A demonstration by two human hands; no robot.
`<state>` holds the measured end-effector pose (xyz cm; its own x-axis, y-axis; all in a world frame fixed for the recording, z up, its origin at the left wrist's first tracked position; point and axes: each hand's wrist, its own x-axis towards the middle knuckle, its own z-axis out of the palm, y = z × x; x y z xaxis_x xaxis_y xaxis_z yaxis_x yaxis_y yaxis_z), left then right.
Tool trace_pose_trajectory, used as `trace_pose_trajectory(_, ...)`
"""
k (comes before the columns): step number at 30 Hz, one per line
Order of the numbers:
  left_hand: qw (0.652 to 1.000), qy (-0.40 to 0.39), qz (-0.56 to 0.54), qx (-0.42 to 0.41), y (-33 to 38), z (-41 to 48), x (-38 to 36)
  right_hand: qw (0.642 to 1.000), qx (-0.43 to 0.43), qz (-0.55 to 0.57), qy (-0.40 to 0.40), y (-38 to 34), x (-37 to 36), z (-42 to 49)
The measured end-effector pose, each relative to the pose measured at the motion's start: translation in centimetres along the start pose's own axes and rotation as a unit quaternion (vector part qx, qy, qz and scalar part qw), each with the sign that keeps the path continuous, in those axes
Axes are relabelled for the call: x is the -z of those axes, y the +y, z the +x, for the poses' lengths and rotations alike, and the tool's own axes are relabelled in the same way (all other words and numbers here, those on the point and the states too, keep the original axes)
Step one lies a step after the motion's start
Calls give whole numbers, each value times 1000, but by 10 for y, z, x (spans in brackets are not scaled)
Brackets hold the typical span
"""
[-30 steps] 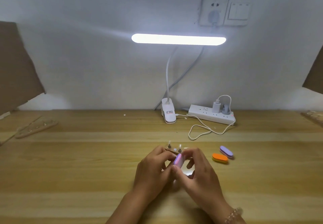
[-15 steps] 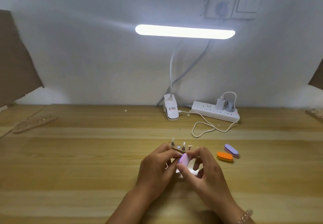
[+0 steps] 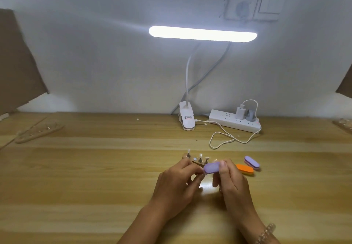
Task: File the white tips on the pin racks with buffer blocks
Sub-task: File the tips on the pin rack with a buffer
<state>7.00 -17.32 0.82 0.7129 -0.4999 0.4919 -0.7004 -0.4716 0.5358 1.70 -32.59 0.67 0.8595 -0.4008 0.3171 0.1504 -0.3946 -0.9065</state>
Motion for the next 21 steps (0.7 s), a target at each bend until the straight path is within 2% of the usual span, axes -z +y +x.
trace_pose_trajectory(5, 1000, -1, 17, -10, -2, 0, -2, 998, 23, -64, 1, 3, -1, 1)
trace_pose_trajectory(10, 999, 7, 36, -20, -4, 0, -3, 987, 88, -131, 11, 0, -3, -3)
trace_pose_trajectory(16, 999, 15, 30, -12, -4, 1, -3, 986, 111, -127, -18, -1, -4, -4)
trace_pose_trajectory(21, 1000, 19, 9, 11, -6, 2, -3, 984, 119, -130, -5, 0, -4, -2)
